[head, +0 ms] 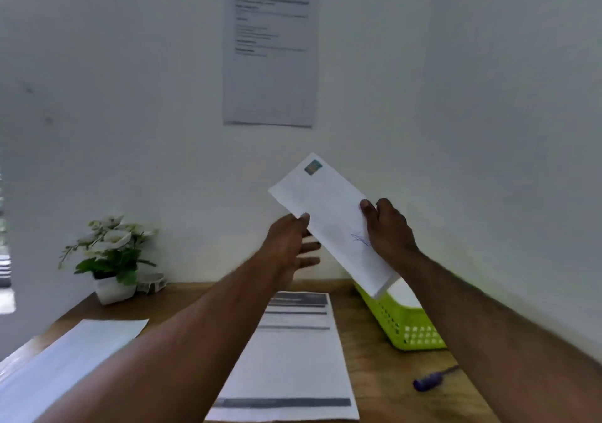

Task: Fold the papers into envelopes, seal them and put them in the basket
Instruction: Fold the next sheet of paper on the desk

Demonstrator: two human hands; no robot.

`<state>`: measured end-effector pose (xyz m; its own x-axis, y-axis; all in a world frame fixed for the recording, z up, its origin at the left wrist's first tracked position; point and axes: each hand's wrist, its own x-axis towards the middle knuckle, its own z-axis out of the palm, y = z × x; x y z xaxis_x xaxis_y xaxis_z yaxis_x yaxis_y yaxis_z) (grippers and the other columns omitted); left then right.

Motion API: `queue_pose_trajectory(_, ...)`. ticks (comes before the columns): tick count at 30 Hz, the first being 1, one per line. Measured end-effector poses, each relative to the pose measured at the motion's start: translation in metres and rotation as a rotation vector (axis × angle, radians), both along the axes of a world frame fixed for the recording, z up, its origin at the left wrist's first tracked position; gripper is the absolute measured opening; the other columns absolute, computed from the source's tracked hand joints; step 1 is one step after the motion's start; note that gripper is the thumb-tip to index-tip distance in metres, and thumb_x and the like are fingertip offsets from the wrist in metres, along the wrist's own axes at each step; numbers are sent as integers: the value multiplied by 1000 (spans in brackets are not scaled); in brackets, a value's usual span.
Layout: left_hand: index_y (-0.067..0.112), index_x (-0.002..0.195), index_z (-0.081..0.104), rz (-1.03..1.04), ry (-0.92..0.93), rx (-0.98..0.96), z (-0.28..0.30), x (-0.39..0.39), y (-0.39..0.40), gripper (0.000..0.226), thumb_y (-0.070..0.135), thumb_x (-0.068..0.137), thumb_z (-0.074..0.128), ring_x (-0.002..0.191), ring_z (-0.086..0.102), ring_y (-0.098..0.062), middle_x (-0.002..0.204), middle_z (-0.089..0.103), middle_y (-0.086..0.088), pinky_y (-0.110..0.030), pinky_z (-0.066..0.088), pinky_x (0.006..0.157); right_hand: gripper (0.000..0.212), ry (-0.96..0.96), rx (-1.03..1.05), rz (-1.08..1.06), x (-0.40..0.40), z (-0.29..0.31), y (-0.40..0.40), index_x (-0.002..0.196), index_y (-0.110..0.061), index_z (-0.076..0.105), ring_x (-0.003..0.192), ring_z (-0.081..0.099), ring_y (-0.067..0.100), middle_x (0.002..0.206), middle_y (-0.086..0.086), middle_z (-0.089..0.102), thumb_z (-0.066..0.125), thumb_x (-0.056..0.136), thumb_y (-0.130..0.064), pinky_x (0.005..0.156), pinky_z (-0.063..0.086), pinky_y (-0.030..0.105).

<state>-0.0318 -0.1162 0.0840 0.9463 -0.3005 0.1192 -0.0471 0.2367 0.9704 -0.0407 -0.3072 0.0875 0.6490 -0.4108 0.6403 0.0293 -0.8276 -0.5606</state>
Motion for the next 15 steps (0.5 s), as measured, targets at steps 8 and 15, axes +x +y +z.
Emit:
queue_pose_trajectory(8, 14, 115, 61, -22, 15, -155, 25, 19, -135, 32, -4, 95, 43, 80, 64, -24, 104, 66, -9, -37, 56, 69, 35, -50, 225, -81, 0, -1, -91, 112, -1, 46, 110, 53, 36, 119, 24, 55, 35, 101, -33, 80, 35, 34)
queue_pose_trajectory(15, -2, 132, 49, 8, 186, 159, -20, 54, -192, 36, 0, 98, 39, 92, 57, -26, 115, 60, -19, -33, 45, 85, 16, 432, 138, -101, -5, -55, -141, 75, -6, 56, 87, 60, 29, 79, 14, 59, 59, 88, -16, 70, 44, 32)
